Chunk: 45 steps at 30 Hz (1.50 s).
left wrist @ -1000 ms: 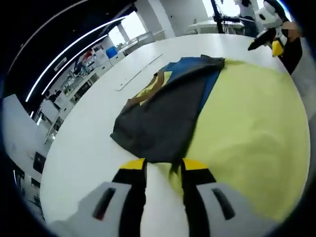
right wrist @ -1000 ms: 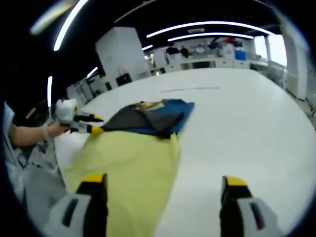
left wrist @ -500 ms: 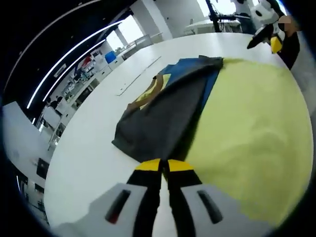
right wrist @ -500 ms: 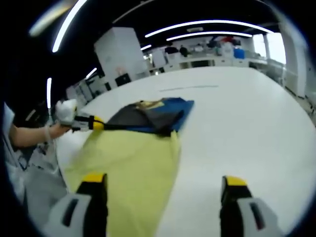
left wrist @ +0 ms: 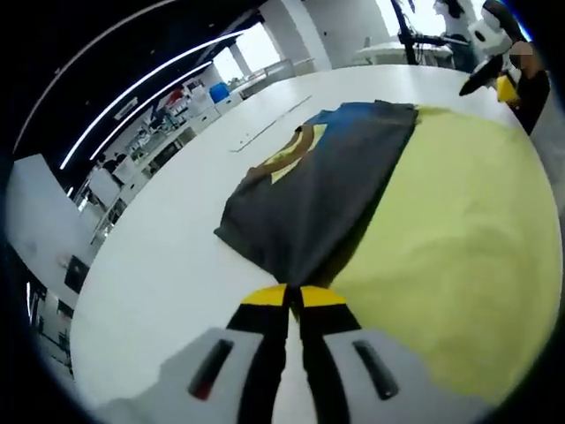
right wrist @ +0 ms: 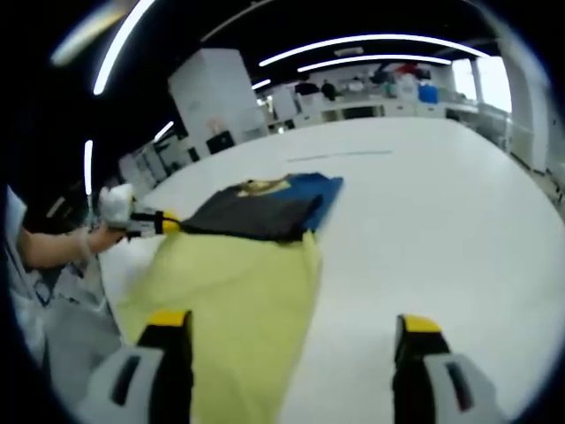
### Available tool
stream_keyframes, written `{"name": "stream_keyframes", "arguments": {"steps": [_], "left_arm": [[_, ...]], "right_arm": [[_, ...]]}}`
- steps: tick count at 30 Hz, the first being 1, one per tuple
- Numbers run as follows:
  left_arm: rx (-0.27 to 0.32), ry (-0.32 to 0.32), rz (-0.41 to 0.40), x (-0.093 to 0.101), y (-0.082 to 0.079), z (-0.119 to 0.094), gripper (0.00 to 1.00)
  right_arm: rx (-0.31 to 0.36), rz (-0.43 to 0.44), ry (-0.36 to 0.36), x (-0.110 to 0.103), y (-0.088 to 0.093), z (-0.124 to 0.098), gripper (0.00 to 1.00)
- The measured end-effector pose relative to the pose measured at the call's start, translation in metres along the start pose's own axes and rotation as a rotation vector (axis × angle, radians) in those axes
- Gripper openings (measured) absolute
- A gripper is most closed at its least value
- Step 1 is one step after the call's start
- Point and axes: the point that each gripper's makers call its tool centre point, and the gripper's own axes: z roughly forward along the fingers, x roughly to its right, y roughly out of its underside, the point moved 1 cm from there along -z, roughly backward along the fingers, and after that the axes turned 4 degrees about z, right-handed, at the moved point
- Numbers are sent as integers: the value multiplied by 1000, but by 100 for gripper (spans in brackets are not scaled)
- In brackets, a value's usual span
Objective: Fold the garment on the visible template until the final outline fits inside the template.
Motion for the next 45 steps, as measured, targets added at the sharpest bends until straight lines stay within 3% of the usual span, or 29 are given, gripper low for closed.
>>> {"name": "stream_keyframes", "arguments": {"steps": [3,11,14,21,29,31,33,37,38,40,45], "left_arm": [[-16,7,18,5,7,1,1],[-22,-13,146,5,4,1,0],[-28,-21,262,6,2,0,0],[-44,-34,307,5,0,2,0],[-54,-34,282,-1,-3,3,0],[-46,-25,225,-1,-3,2,1],[-19,-35,156,-3,-9,-5,8],[35,-30,81,-13,-8,-10,42],[38,-39,85,-19,-5,-12,46],[55,-25,62,-22,-6,-14,47],[131,-63,-196,-54,-22,-16,42]], "right_arm": [[0,3,-1,0,1,0,95],[0,3,-6,-2,1,2,95],[0,6,-8,-2,1,2,95],[-3,7,-8,-2,3,2,95],[2,11,-5,-1,2,2,95],[1,13,-5,-2,3,2,95],[0,14,-5,-2,4,2,95],[-3,22,-7,-4,6,3,95],[-5,23,-9,-4,7,4,95],[-8,22,-10,-5,8,5,95],[-7,27,-13,-5,9,6,95]]}}
